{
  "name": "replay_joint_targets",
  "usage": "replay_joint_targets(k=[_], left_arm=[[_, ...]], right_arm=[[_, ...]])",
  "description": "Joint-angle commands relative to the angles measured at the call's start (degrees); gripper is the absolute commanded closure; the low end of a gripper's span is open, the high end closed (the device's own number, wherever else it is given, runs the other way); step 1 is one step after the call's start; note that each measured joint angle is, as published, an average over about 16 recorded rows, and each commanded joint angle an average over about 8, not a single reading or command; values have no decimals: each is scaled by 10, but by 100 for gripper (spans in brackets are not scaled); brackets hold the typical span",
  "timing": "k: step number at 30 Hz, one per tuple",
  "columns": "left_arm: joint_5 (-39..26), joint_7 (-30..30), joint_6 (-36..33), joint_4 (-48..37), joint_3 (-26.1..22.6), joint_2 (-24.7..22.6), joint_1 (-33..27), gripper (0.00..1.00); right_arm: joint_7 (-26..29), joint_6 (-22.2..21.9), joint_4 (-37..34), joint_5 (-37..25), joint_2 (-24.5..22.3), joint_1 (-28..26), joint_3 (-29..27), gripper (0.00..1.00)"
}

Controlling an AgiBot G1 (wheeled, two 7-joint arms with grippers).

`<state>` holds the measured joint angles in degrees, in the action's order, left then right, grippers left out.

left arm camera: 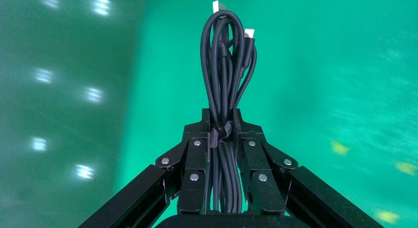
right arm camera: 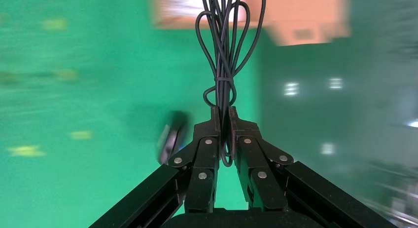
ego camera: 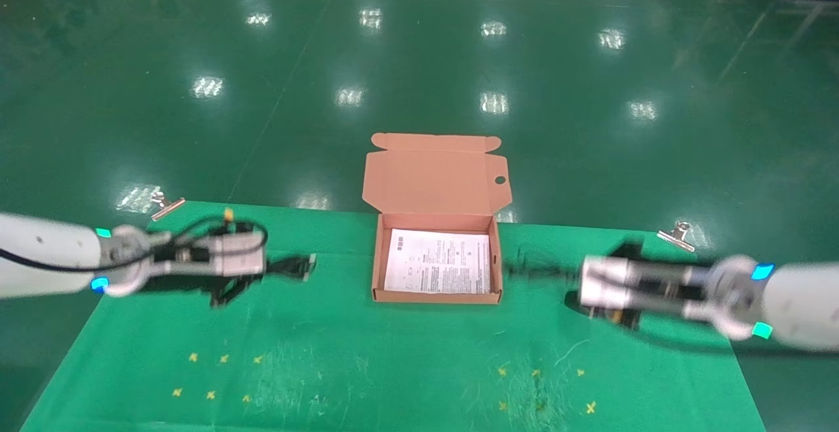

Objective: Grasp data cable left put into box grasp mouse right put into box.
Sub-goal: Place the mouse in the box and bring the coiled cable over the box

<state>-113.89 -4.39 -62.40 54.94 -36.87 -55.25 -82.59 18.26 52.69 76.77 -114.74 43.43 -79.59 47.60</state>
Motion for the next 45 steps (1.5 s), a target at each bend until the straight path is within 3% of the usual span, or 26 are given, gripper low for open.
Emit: replay_joint_targets(k=[1, 11, 23, 33, 45], left_arm=[[-1, -7, 11, 42, 7, 13, -3, 100], [-50, -53, 65, 121, 19, -14, -36, 100], [-120, -96, 112, 123, 21, -60, -71, 100], [-139, -109, 117, 132, 22, -66, -77, 100], [-159, -102, 116, 132, 14, -46, -53, 100]], right_arm=[[4, -6, 7, -4, -10, -19, -13, 100], [-22, -67, -16, -13, 72, -111, -40, 100], [-93, -132, -136, 18, 201, -178, -41, 100], [-125, -146, -174, 48, 230, -190, -43, 100], [-129, -142, -199, 61, 241, -154, -33, 100]])
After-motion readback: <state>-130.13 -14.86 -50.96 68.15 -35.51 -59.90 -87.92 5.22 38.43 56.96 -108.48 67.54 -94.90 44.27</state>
